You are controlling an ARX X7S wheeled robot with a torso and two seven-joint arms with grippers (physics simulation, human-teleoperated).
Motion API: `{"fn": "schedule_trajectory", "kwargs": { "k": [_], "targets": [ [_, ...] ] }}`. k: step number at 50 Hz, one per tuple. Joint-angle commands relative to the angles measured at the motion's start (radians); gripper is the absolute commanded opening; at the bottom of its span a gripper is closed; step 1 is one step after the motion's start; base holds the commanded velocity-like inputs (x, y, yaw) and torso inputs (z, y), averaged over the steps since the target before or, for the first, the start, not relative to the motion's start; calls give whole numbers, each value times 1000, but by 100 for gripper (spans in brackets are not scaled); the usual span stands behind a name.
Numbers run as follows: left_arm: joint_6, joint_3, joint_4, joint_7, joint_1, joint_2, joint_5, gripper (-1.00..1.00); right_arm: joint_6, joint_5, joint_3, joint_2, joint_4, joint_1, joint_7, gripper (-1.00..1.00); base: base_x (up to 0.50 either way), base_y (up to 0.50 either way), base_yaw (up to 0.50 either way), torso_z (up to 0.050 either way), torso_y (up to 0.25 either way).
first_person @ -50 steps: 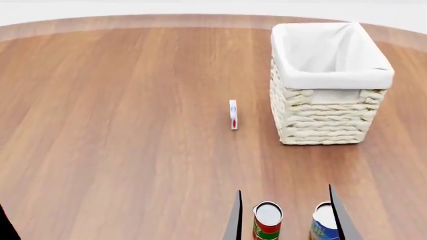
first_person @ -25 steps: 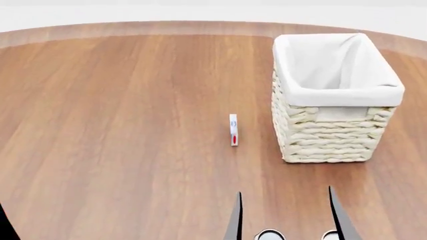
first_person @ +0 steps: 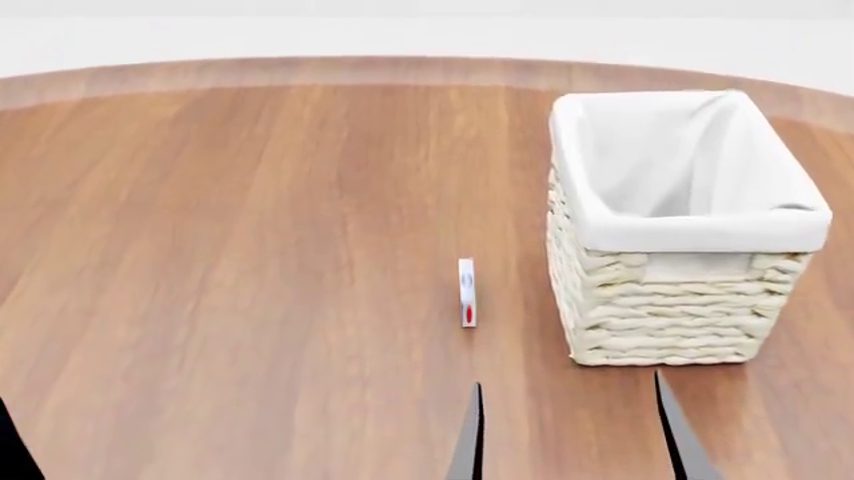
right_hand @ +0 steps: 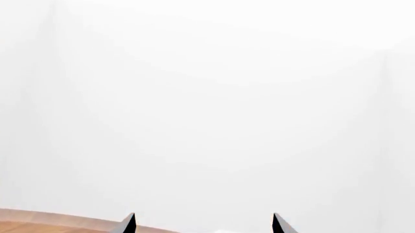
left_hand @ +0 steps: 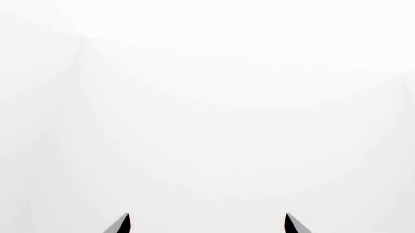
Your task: Pick up the tomato sauce, and put it in the basket.
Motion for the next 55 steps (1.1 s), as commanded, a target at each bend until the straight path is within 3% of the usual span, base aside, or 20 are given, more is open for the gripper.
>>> {"fn": "schedule_trajectory", "kwargs": {
  "k": [1,41,55],
  "targets": [
    [-5,8,0,-9,-3,-5,6,100,-12,12,2,7,12,-1,7,100,191,0,0,0,0],
    [8,15,3,-31,3,-27,-4,100,1,-7,-5,14,-2,-1,46,100,210,0,0,0,0],
    [9,22,-3,-37,-1,-32,-3,100,8,17,-9,17,25,7,46,100,0,0,0,0,1]
  ]
}}
